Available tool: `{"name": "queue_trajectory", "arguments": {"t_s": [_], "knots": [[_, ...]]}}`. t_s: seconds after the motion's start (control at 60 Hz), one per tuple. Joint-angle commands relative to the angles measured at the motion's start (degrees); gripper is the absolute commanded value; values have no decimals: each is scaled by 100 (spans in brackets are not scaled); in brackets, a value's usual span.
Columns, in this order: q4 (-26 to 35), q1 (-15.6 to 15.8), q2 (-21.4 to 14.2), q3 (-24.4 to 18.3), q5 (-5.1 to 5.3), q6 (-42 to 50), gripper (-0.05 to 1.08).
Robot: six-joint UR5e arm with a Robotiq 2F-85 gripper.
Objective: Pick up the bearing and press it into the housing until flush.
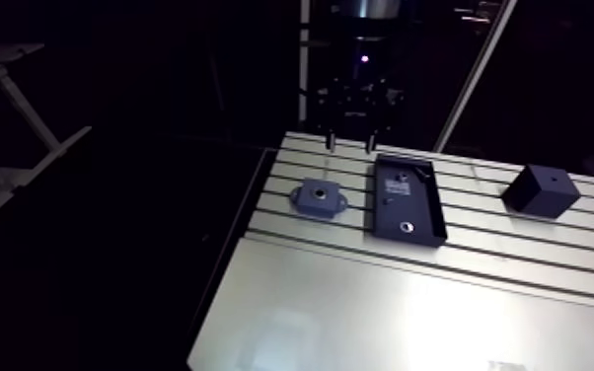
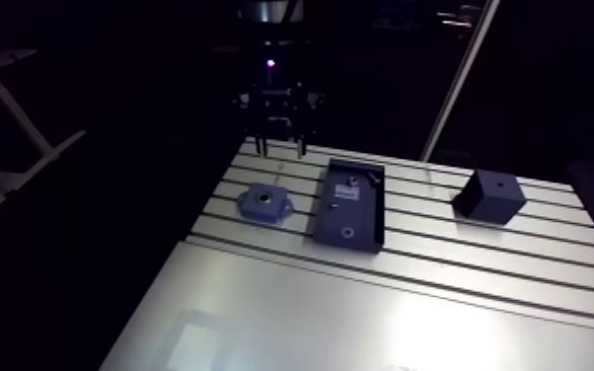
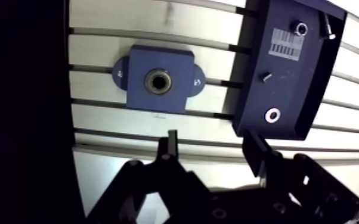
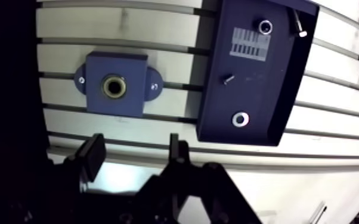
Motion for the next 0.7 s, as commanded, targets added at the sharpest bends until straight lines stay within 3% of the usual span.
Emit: {"name": "queue_trajectory", "arguments": {"t_s": [0.017, 0.117, 0.283, 0.4, 0.7], "knots": [[1194, -1073, -881, -514, -35, -655, 0], [1452, -1416, -1222, -597, 17, -936, 0], [1487, -1420, -1371, -635, 35, -944, 0], [1479, -1420, -1415, -709, 104, -945, 0], [1593, -1420, -1425, -916, 89, -936, 0]]}}
